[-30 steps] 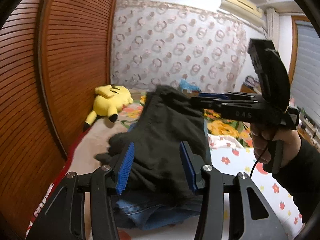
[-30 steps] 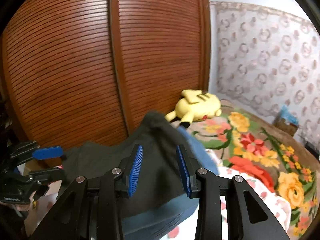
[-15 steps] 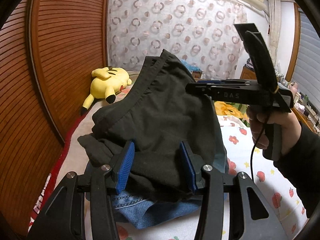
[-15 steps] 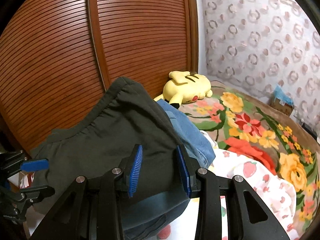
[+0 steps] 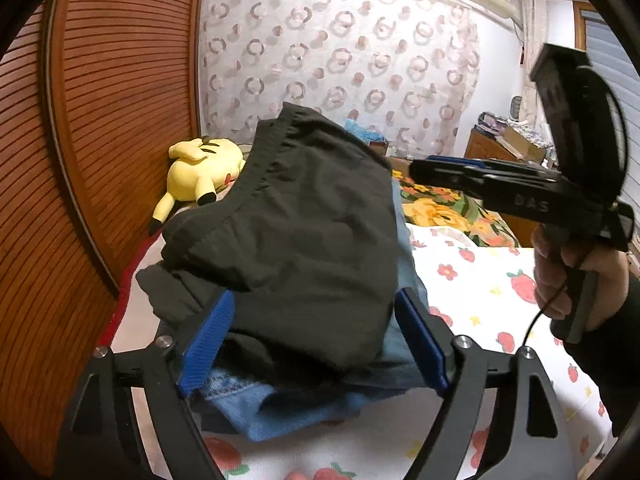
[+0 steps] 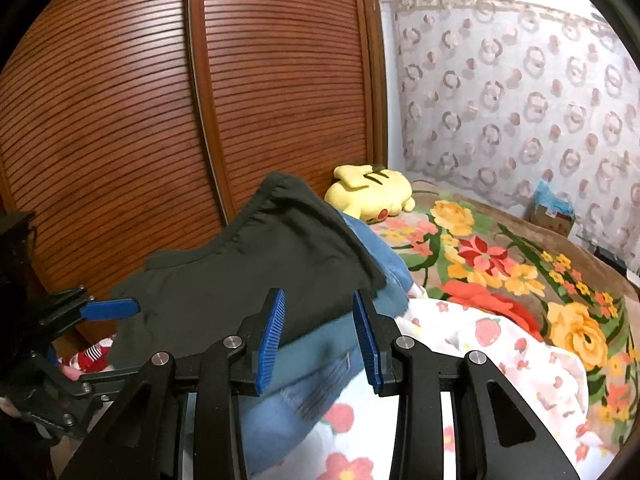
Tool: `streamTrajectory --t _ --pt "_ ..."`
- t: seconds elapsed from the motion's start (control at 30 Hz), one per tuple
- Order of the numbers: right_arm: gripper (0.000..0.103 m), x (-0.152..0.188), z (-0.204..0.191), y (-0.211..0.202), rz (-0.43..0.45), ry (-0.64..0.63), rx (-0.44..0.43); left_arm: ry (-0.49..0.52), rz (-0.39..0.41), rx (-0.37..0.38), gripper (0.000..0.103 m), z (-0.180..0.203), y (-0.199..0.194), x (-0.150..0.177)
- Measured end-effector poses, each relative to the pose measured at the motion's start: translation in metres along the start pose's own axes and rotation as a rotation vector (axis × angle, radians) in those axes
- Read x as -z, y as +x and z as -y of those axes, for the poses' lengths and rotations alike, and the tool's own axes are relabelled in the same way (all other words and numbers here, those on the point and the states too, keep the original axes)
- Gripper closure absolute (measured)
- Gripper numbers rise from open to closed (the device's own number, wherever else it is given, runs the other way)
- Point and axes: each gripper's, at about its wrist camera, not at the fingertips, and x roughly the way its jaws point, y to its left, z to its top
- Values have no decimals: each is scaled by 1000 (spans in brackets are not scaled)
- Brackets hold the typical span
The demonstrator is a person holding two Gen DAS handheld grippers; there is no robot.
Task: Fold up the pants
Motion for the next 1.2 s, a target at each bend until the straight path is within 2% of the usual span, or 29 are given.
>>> streamTrajectory --t 0.17,0.5,0.57,0.83,1.0,1.1,1.2 --pt "66 12 -10 -23 12 2 24 8 2 -8 20 6 -6 3" --pt "40 29 -29 -50 21 29 78 15 44 -15 20 12 -30 9" --pt "38 32 -33 -55 22 38 86 18 51 -27 20 13 -34 10" --pt "36 46 -54 -72 35 56 155 33 75 -22 20 19 -50 14" --pt "36 57 -68 -84 37 58 154 24 54 -58 20 21 -49 18" --pt "36 63 -74 -93 38 53 162 24 67 -76 20 24 -52 23" --pt "36 68 -82 -102 40 58 167 31 72 -66 20 28 -56 26"
